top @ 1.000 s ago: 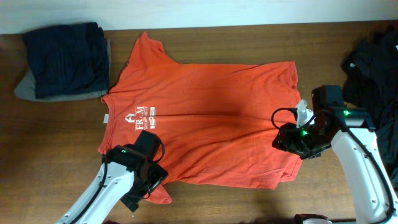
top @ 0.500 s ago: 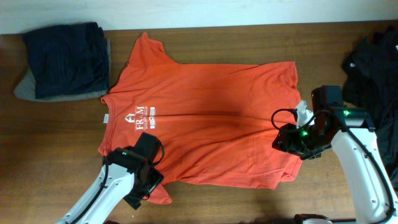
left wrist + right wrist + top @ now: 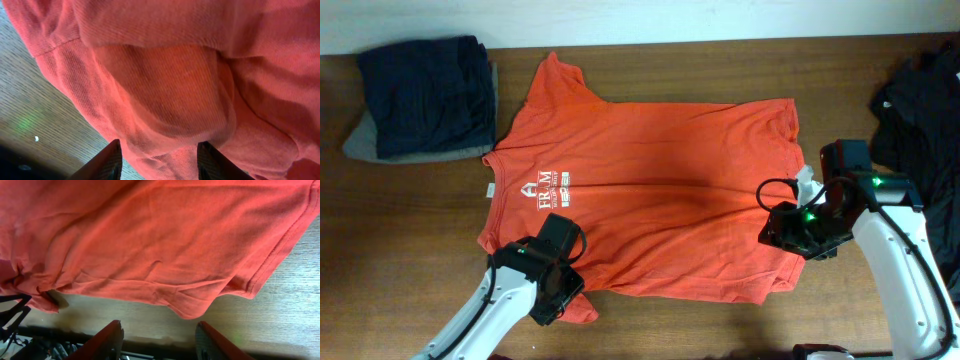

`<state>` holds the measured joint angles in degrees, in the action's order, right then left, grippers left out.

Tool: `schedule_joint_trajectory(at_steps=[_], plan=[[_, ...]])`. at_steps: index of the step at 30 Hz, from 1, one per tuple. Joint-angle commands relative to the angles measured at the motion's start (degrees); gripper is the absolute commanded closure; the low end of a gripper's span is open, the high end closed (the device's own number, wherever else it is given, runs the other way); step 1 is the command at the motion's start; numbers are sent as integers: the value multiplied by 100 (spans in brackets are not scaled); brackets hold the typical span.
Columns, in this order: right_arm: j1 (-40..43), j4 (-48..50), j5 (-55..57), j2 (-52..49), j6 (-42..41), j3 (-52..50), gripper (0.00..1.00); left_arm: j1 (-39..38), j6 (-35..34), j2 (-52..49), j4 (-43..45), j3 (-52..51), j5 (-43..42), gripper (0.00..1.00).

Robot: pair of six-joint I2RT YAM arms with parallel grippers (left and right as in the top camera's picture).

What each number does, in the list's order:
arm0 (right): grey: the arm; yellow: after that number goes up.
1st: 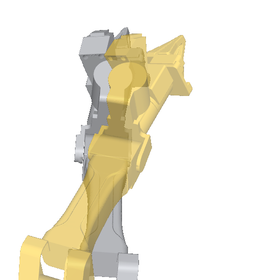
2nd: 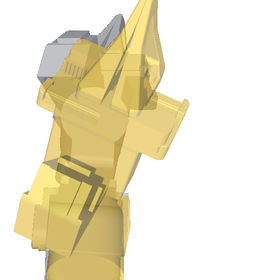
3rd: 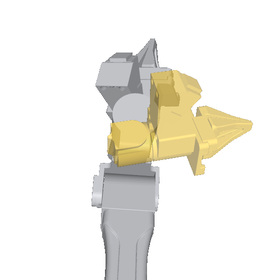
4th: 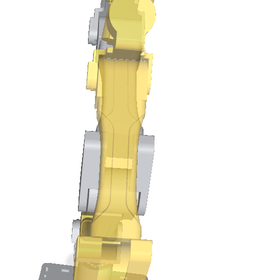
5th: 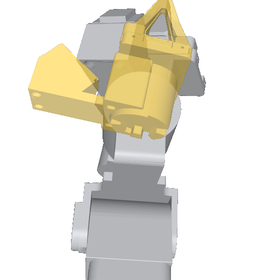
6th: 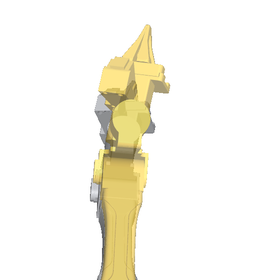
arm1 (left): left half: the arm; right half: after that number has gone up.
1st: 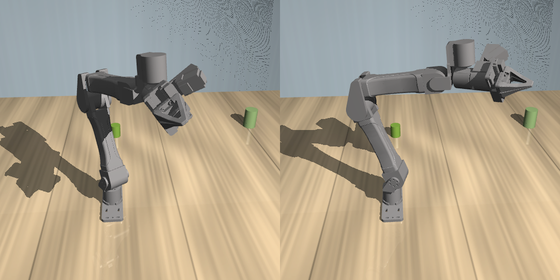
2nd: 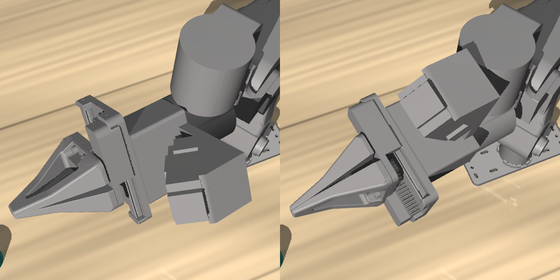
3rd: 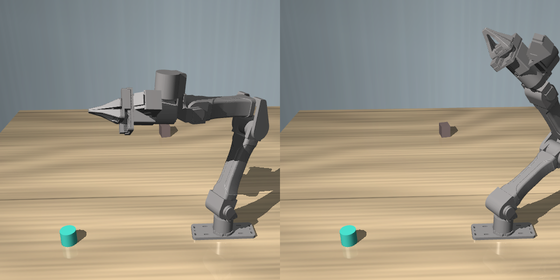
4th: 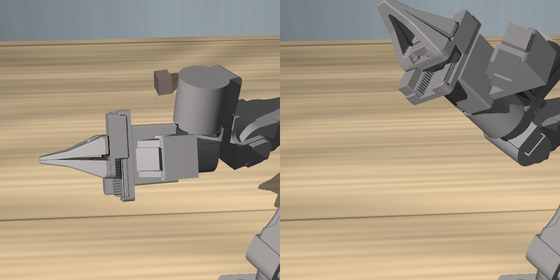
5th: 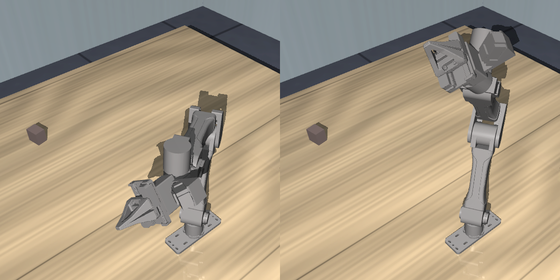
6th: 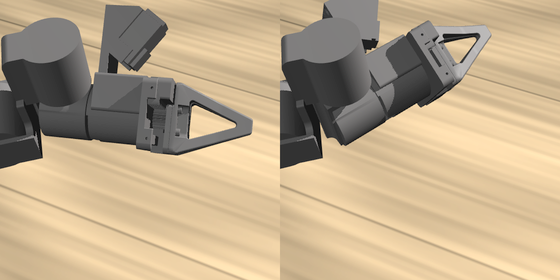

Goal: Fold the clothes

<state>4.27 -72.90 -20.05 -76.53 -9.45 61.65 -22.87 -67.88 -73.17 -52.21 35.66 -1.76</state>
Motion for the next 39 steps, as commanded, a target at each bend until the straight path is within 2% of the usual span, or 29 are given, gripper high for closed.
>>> schedule_joint_trajectory(at_steps=[1,7,11,16,18,30,32,35,37,39], plan=[[-52,57,-26,94,-42,-37,48,-28,199,92,-11,-26,-81,52],[-52,177,-24,83,-42,-37,47,-37,201,243,-273,72,-83,52],[-52,223,17,42,-44,-37,46,-39,463,490,-468,229,-83,51],[-52,245,79,-59,-44,-37,43,-39,739,664,-321,232,-35,39],[-52,260,76,-111,-46,-37,43,-39,798,592,-232,227,-37,36],[-52,271,76,-271,-44,-146,43,-39,798,-468,-33,162,-59,36],[-52,315,76,-271,-44,-238,43,-39,798,-505,-20,162,-59,39],[-52,356,76,-271,-46,-361,43,-39,798,-503,-7,164,-59,50],[-52,356,76,-271,-46,-413,52,-39,800,-503,-7,164,-55,60],[-50,345,79,-271,-48,-426,62,-39,800,-503,-7,164,-33,62]])
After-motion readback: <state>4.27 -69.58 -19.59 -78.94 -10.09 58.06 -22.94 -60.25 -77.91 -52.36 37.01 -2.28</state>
